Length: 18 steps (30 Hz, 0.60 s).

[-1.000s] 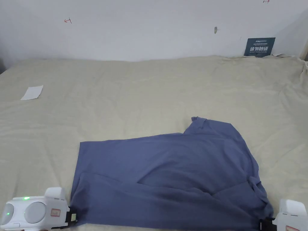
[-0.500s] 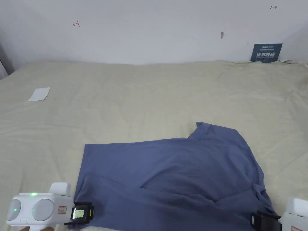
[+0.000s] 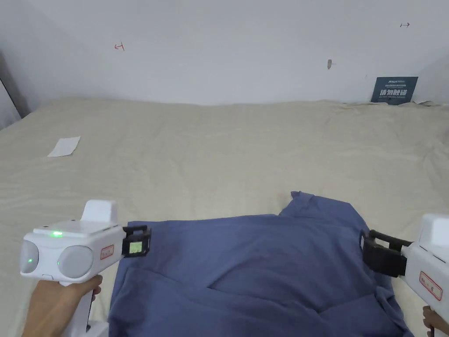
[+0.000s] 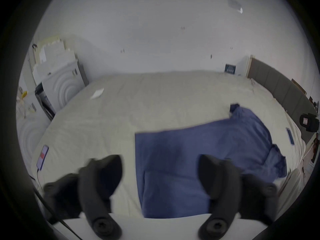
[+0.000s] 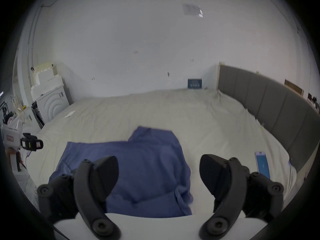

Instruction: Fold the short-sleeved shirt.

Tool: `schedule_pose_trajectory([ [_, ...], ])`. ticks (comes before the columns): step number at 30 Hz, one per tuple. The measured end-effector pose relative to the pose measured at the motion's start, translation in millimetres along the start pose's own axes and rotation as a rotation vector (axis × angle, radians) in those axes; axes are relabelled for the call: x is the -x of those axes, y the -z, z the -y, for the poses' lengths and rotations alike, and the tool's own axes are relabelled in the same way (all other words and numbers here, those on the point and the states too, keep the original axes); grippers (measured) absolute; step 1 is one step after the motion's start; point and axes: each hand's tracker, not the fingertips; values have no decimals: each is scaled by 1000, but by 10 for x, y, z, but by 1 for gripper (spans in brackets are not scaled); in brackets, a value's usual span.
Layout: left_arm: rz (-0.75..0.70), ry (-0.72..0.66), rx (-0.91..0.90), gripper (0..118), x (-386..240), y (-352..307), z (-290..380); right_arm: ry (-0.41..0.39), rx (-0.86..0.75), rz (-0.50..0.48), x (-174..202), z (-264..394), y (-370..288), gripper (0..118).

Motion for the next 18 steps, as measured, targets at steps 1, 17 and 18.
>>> schedule_pose_trajectory([
  [1,7,-11,-13,76,-7,16,-55,-3,-15,-2,4,-29,22,89],
  [17,12,-72,-11,0,82,971,-374,-46,-95,-33,-151,-116,610,0],
  [18,0,-69,-4,0,106,1089,-376,-44,-93,-34,-145,-118,599,0],
])
